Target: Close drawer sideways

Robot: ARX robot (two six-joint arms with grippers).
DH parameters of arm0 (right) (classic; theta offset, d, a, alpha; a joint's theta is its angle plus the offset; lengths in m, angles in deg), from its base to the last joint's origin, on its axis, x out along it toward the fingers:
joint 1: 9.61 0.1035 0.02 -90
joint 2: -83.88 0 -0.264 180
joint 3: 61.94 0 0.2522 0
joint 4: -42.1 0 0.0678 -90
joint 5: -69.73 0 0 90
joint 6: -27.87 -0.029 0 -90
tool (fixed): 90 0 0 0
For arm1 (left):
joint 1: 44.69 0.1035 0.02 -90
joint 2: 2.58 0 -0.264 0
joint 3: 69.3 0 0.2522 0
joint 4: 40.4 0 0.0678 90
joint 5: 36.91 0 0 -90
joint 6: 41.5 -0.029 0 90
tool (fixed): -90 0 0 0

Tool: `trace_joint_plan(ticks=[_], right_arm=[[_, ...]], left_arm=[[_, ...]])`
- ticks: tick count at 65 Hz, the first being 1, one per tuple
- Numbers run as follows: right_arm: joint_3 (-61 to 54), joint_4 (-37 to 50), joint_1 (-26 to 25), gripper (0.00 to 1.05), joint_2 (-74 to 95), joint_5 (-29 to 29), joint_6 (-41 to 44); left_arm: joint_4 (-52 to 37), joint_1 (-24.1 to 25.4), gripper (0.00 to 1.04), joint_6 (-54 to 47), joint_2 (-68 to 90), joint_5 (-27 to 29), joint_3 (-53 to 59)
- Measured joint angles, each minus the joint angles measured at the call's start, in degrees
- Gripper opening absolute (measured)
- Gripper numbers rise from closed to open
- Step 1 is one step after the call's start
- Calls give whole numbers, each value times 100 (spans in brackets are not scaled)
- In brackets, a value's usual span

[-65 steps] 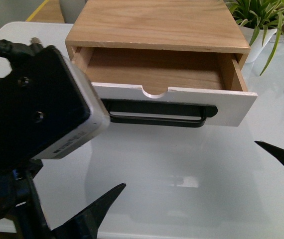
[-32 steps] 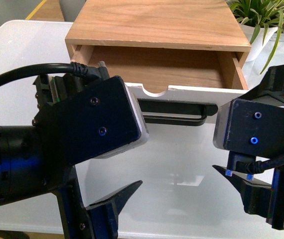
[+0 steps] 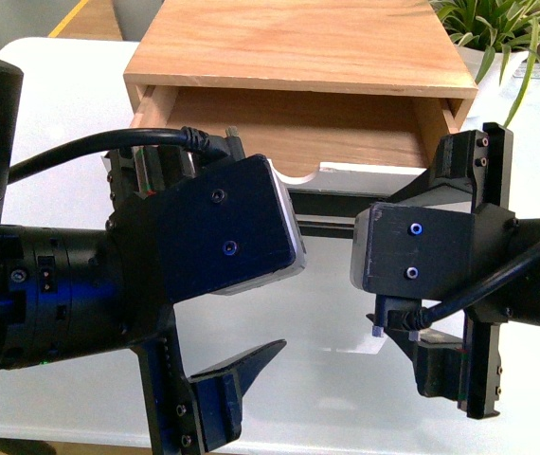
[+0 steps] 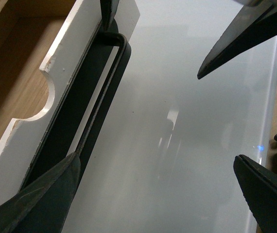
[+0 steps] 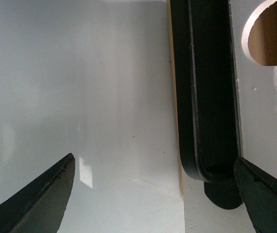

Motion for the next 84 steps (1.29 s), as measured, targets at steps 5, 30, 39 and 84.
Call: trace_joint_plan(ticks=[5, 30, 39, 84], right_arm=[[59, 20, 11, 96, 74, -20, 11], [155, 20, 61, 96, 289, -13, 13], [201, 17, 63, 96, 319, -13, 13], [341, -63, 85, 96, 564, 9, 39]], left_arm=[[4, 15, 96, -4, 61, -7, -57], [44, 26, 96, -4, 387, -83, -348], [74, 24, 96, -4, 494, -83, -463], [308, 35, 96, -24, 905, 24, -938]])
